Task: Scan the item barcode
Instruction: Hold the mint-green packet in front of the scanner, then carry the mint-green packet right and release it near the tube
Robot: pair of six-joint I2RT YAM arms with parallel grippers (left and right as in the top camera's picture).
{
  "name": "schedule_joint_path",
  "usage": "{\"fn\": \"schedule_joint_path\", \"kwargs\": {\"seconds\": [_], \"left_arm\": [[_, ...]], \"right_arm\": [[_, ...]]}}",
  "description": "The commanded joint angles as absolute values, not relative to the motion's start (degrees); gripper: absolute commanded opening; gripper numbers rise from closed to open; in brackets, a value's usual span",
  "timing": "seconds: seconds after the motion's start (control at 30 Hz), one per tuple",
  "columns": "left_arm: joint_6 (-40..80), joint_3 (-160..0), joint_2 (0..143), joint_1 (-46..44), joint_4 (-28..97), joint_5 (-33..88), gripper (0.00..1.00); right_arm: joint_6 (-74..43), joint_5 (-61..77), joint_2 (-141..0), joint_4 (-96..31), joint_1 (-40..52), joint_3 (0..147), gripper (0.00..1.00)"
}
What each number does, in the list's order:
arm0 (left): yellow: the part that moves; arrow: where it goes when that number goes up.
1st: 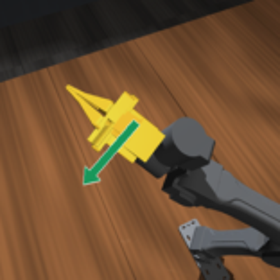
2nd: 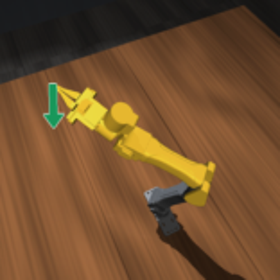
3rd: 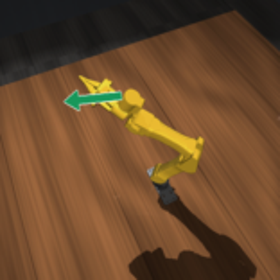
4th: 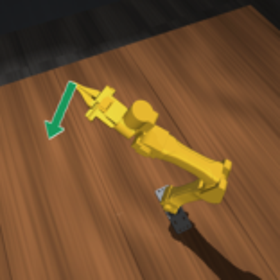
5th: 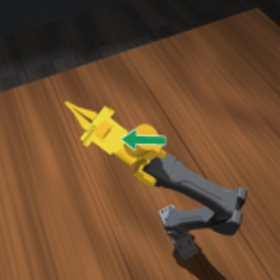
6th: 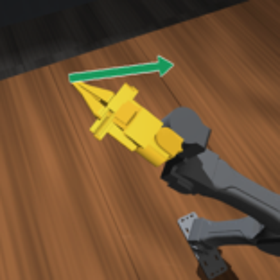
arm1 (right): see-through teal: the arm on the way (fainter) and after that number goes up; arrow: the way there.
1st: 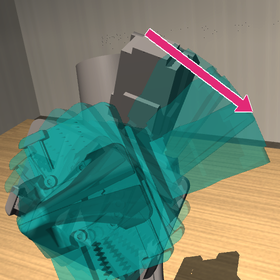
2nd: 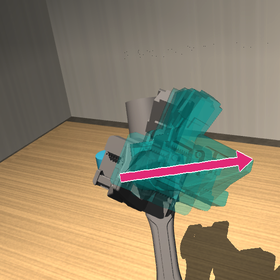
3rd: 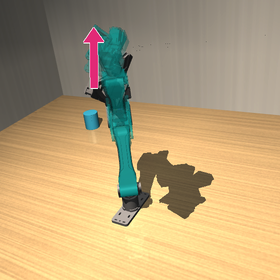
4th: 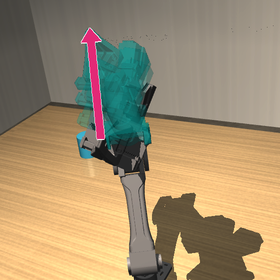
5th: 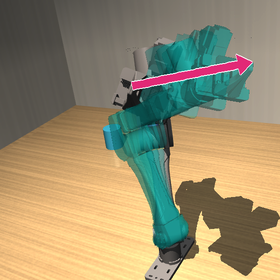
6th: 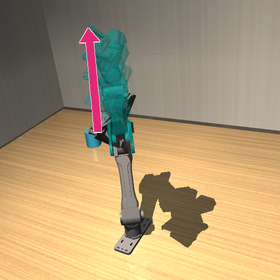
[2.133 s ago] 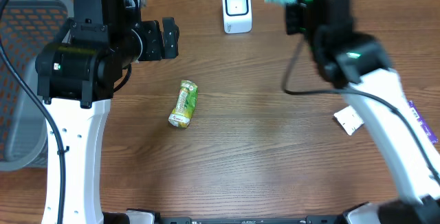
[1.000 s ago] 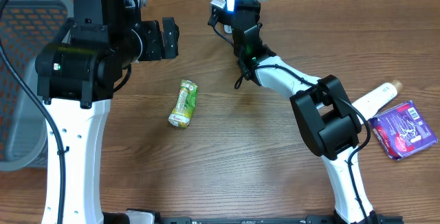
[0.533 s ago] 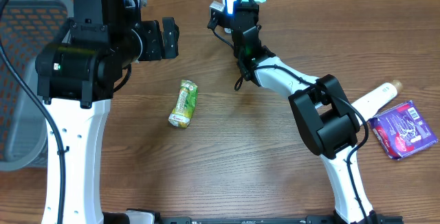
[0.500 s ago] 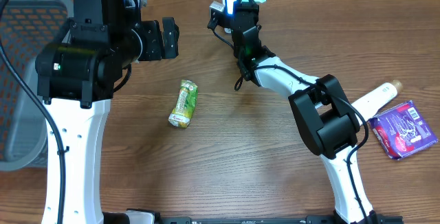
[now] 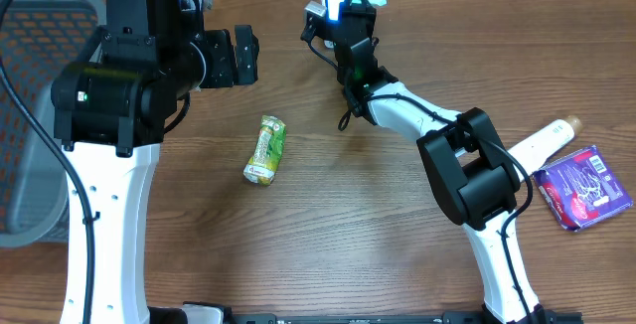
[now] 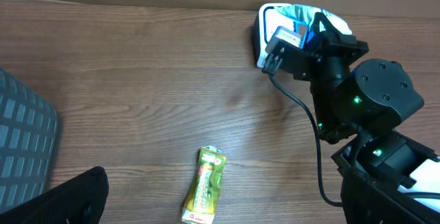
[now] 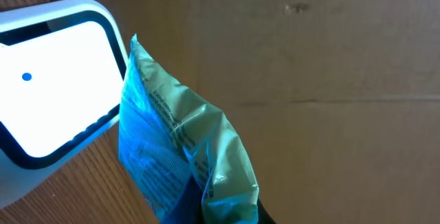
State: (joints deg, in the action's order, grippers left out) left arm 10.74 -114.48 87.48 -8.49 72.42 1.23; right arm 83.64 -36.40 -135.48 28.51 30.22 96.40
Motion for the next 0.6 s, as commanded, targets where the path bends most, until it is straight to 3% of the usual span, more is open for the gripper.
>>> {"fn": "schedule_joint_path", "kwargs": {"seconds": [0.0, 0.13, 0.23, 0.3, 0.57], "left_arm": [[10.3, -114.5, 87.7, -8.3, 72.2, 1.0, 0.99], [10.3, -114.5, 87.7, -8.3, 72.2, 1.0, 1.00], [10.3, -114.5, 87.7, -8.3, 72.2, 1.0, 1.00], [10.3, -114.5, 87.7, -8.3, 72.2, 1.0, 0.99], [10.3, -114.5, 87.7, -8.3, 72.2, 1.0, 1.00]], "right_arm": [[76.6, -40.9, -127.8, 26.6, 31.3, 97.4, 0.04], [65.5, -41.3, -119.9, 9.6, 31.9, 97.4, 0.04], [40.8, -31.0, -110.7, -16.8, 29.9, 97.4, 0.04], [30.4, -22.3, -108.3, -25.4, 26.9, 97.4, 0.04], [6.0, 16.0, -105.4, -42.0, 12.6, 97.4, 0.04]]}}
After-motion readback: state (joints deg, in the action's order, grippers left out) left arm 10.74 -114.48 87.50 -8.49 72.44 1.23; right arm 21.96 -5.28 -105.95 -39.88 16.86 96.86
